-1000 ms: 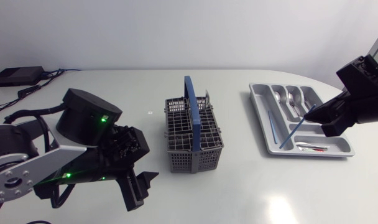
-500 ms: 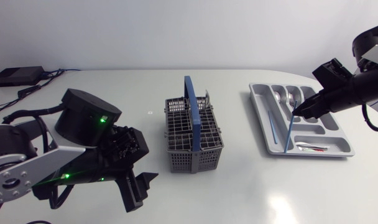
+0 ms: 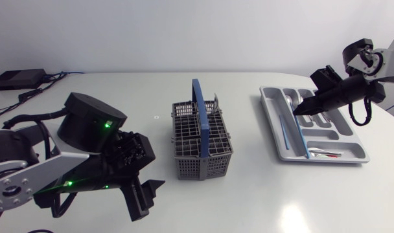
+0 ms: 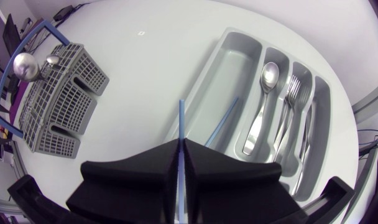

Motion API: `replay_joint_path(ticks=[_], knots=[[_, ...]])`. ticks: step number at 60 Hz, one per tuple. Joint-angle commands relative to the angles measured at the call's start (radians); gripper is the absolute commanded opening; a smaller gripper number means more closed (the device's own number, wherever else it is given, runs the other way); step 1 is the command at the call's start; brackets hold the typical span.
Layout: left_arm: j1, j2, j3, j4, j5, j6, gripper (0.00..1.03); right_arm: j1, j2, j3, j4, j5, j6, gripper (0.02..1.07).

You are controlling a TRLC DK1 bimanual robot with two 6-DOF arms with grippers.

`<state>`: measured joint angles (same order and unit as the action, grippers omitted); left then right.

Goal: Unload the cutlery basket into the drawer organizer.

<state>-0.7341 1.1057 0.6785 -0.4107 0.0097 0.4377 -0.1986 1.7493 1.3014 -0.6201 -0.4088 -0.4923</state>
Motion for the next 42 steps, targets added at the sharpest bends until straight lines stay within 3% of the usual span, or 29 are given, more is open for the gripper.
replay_joint_path(ticks=[1, 31, 33, 35, 38, 42], knots=[[0.007, -0.007, -0.013, -0.004, -0.007, -0.019, 0.98, -0.012, 0.050, 0.053, 0.014, -0.016, 0.046, 0.07], [0.002, -0.006, -0.013, -0.008, -0.008, -0.022, 0.98, 0.014, 0.240, 0.141, 0.088, 0.019, 0.172, 0.09], [0.002, -0.006, -0.013, -0.008, -0.008, -0.024, 0.98, 0.016, 0.243, 0.139, 0.097, 0.027, 0.175, 0.18], [0.002, -0.006, -0.013, -0.008, -0.008, -0.024, 0.98, 0.018, 0.240, 0.131, 0.112, 0.038, 0.185, 0.37], [-0.001, -0.006, -0.011, -0.008, -0.008, -0.024, 0.98, 0.019, 0.223, 0.119, 0.129, 0.054, 0.193, 0.56], [-0.001, -0.006, -0.013, -0.008, -0.008, -0.025, 0.98, 0.024, 0.190, 0.101, 0.151, 0.076, 0.196, 0.65]])
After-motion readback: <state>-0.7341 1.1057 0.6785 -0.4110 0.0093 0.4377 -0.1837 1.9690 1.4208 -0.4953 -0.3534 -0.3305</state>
